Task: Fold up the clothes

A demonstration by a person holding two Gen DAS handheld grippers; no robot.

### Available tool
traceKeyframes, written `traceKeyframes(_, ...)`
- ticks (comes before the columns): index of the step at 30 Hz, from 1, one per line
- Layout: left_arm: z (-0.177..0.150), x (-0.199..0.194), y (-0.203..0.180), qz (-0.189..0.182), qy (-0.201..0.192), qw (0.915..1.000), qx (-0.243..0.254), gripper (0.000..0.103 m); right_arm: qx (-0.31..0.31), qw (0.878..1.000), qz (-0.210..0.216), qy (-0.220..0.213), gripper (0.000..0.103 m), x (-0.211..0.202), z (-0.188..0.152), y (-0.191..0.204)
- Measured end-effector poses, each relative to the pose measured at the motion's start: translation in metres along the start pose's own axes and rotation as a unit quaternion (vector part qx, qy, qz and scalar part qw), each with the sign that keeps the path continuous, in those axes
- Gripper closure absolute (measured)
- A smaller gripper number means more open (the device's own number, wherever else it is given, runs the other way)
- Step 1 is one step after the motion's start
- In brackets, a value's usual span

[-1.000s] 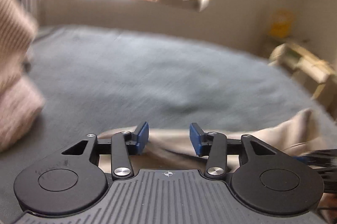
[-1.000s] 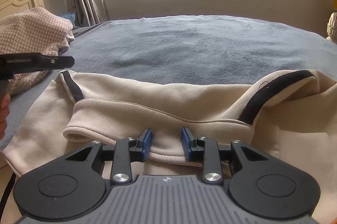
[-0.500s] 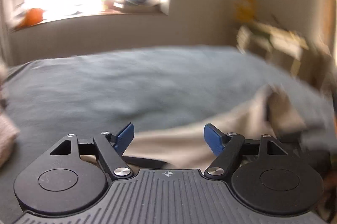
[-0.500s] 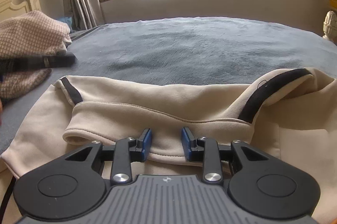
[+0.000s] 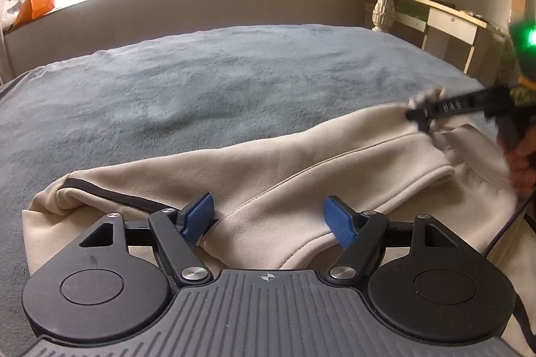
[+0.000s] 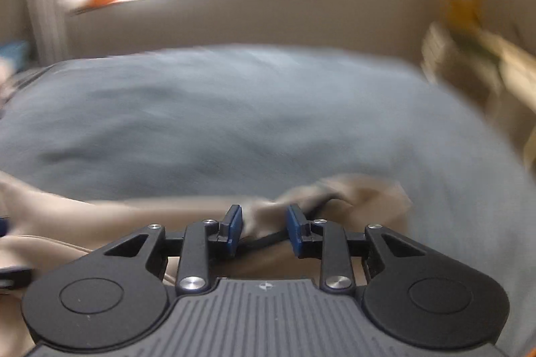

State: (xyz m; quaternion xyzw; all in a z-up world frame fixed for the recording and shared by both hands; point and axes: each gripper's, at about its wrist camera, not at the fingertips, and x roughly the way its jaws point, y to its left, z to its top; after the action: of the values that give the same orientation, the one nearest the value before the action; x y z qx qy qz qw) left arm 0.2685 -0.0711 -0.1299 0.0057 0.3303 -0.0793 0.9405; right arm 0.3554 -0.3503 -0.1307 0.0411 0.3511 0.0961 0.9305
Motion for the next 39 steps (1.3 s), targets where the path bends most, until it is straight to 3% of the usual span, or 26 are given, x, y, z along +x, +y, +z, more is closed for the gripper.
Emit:
traceKeyframes(1, -0.001, -0.001, -0.001, 0.0, -0.001, 1.0, 0.0, 0.029, 0.052, 0.998, 0.03, -0.01, 0.085, -0.001, -0.005, -0.019)
traceKeyframes(2, -0.002, -0.002, -0.001, -0.001, -0.002, 1.0, 0.0, 0.029, 0.12, 0.991, 0.052, -0.016, 0.085, -0.003, -0.006, -0.036)
traceKeyframes(5, -0.002, -0.003, -0.001, -0.001, -0.003, 1.0, -0.001, 0.029, 0.289, 0.952, 0.099, -0.037, 0.083, -0.013, -0.01, -0.07)
traceKeyframes(7, -0.002, -0.002, -0.001, -0.002, -0.004, 1.0, -0.002, 0.029, 0.279, 0.954, 0.096, -0.048, 0.082, -0.019, -0.002, -0.07)
traceKeyframes(12, -0.004, -0.001, -0.001, -0.003, -0.01, 0.9999, -0.003, 0.028, 0.195, 0.974, 0.092, -0.069, 0.082, -0.026, 0.017, -0.045)
traceKeyframes(15, -0.004, -0.001, 0.0, -0.004, -0.012, 0.9999, -0.003, 0.028, 0.138, 0.989, 0.042, -0.038, 0.085, -0.013, 0.023, -0.032)
traceKeyframes(17, -0.004, -0.001, 0.0, -0.005, -0.012, 0.9999, -0.003, 0.028, 0.159, 0.987, 0.001, 0.002, 0.096, 0.011, 0.016, -0.046)
traceKeyframes(18, -0.004, -0.001, 0.0, -0.005, -0.012, 0.9999, -0.003, 0.028, 0.208, 0.978, 0.011, 0.005, 0.103, 0.017, 0.011, -0.061)
traceKeyframes(21, -0.004, -0.001, 0.001, -0.007, -0.013, 0.9999, -0.004, 0.028, 0.36, 0.93, 0.075, -0.007, 0.1, 0.012, -0.002, -0.095)
traceKeyframes(23, -0.005, -0.001, 0.001, -0.01, -0.013, 0.9999, -0.003, 0.027, 0.406, 0.906, 0.116, -0.019, 0.097, -0.005, -0.006, -0.096)
traceKeyframes(26, -0.005, -0.001, 0.001, -0.015, -0.014, 0.9998, -0.002, 0.022, 0.376, 0.909, 0.182, -0.01, 0.091, -0.034, -0.001, -0.071)
traceKeyframes(29, -0.006, -0.001, 0.001, -0.019, -0.015, 0.9997, -0.001, 0.02, 0.286, 0.929, 0.23, 0.044, 0.084, -0.053, 0.003, -0.022)
traceKeyframes(31, -0.006, -0.002, 0.002, -0.022, -0.017, 0.9996, -0.003, 0.02, 0.184, 0.958, 0.213, 0.065, 0.084, -0.059, -0.001, 0.016)
traceKeyframes(34, -0.007, -0.002, 0.004, -0.029, -0.02, 0.9994, -0.007, 0.02, 0.021, 0.984, 0.156, 0.088, 0.084, -0.053, -0.019, 0.064)
traceKeyframes(36, -0.007, -0.005, 0.006, -0.034, -0.026, 0.999, -0.009, 0.02, -0.1, 0.986, 0.098, 0.093, 0.084, -0.039, -0.043, 0.089)
traceKeyframes(37, -0.007, -0.008, 0.007, -0.036, -0.029, 0.9989, -0.01, 0.02, -0.118, 0.986, 0.093, 0.07, 0.084, -0.041, -0.053, 0.093)
traceKeyframes(39, -0.007, -0.014, 0.01, -0.039, -0.037, 0.9985, -0.012, 0.022, -0.114, 0.988, 0.087, 0.065, 0.084, -0.043, -0.054, 0.095)
